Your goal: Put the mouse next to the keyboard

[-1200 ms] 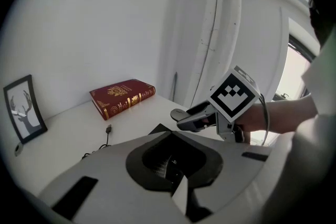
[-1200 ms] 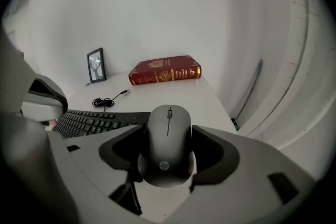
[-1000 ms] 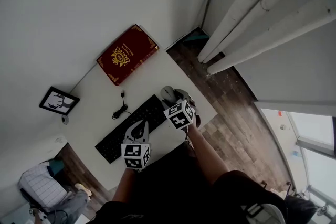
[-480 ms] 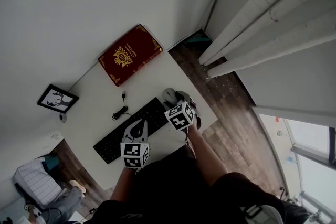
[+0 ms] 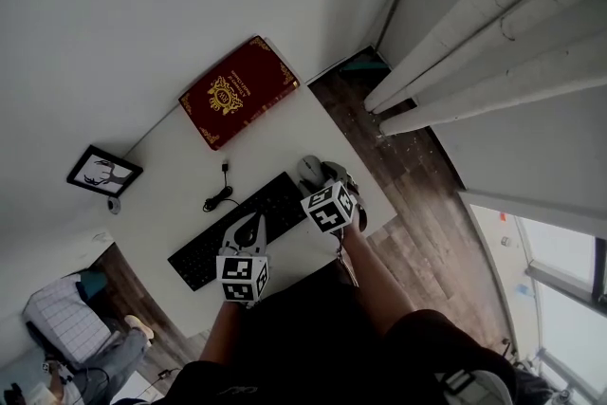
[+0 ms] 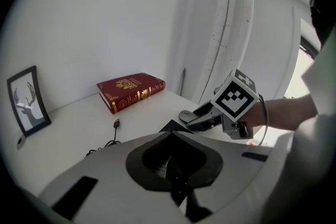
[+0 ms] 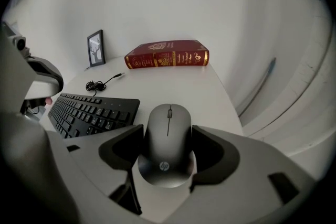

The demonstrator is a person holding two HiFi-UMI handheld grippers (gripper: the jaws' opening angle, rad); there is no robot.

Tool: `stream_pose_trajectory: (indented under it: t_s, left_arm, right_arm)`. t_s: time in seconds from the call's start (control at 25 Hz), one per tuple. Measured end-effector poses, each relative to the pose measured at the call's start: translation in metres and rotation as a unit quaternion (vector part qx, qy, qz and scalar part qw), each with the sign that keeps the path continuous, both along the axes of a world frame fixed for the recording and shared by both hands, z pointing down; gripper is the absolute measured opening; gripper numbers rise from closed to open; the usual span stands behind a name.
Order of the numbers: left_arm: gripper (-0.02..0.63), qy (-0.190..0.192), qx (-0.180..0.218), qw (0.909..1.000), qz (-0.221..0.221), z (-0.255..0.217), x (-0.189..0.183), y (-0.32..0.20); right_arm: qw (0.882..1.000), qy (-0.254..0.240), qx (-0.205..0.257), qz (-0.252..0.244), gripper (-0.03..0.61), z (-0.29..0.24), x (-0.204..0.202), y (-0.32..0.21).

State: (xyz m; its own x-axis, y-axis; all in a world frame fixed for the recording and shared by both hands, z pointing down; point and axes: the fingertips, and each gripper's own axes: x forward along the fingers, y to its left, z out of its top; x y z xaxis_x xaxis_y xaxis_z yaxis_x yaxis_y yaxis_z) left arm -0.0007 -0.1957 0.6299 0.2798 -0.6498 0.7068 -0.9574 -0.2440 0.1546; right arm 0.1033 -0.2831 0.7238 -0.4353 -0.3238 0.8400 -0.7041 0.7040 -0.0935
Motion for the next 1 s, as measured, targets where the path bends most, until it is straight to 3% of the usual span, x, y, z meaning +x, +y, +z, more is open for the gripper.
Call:
stream_pose_trajectory:
  t_s: [0.28, 0.48, 1.0]
  left_arm:
    - [0.002, -0.001, -0.009, 0.9999, -0.007, 0.001, 0.002, 0.010]
    - [0.002, -0.005, -0.011, 0.9998, -0.016, 0.002, -0.002, 0.020]
    - [0.002, 0.002, 0.015, 0.9991, -0.041, -0.014, 0.000, 0.051]
  right_arm:
    - [1.000, 0.004, 0.013, -0.011, 0.302, 0.001, 0.001, -0.002]
    - [0.998, 0.011, 0.055, -0.010, 0.304, 0.002, 0.001, -0.001]
    - [0.985, -0.024, 0.164, -0.035, 0.311, -0.047, -0.017, 0.012]
